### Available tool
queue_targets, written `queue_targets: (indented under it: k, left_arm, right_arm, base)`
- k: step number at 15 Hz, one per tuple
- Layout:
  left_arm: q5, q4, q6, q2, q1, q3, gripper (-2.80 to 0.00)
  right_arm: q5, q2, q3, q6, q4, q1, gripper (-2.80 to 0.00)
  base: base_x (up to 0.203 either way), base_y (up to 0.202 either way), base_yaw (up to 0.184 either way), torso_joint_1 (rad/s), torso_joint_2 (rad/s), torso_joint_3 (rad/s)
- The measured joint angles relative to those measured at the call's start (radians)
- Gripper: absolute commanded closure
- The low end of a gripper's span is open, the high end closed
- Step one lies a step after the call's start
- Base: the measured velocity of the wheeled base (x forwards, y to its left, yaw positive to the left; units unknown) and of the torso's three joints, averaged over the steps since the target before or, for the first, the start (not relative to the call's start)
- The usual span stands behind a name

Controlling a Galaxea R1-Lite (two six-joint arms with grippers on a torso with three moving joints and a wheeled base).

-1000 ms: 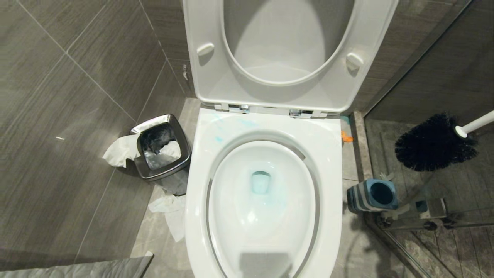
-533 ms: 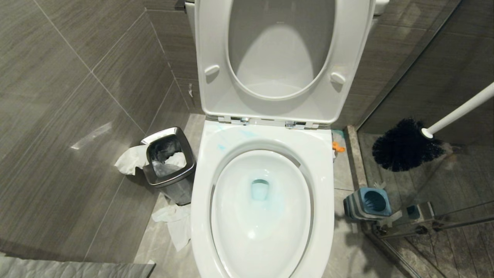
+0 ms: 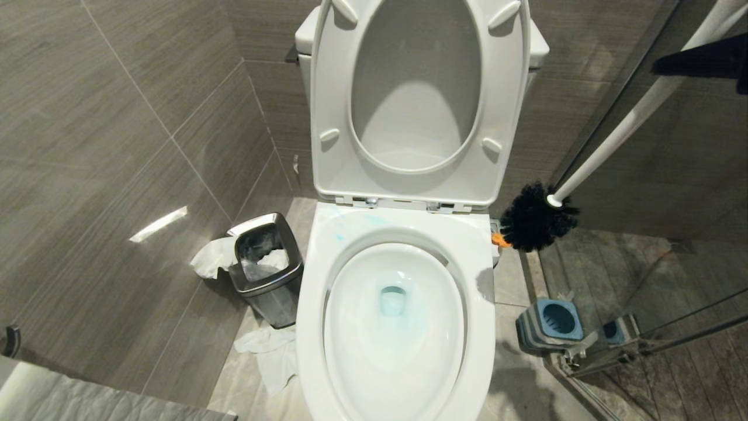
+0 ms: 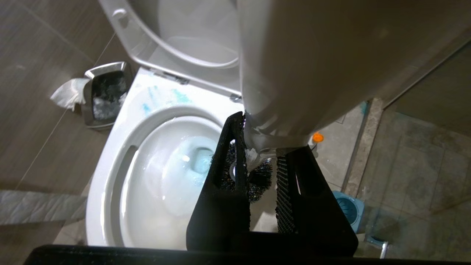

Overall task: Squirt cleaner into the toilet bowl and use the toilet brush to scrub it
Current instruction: Scrub the toilet bowl

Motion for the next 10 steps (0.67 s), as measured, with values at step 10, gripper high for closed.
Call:
queue_targets:
  k: [10]
  left_arm:
    - [0.0,-0.001,-0.001,0.0,0.0,0.0,0.0]
  right_arm:
    - [-0.101,0.272,-0.016,0.099,-0.143,0.126,0.0]
  base:
    - [0.0,0.0,0.0,0.001,0.0,0.125]
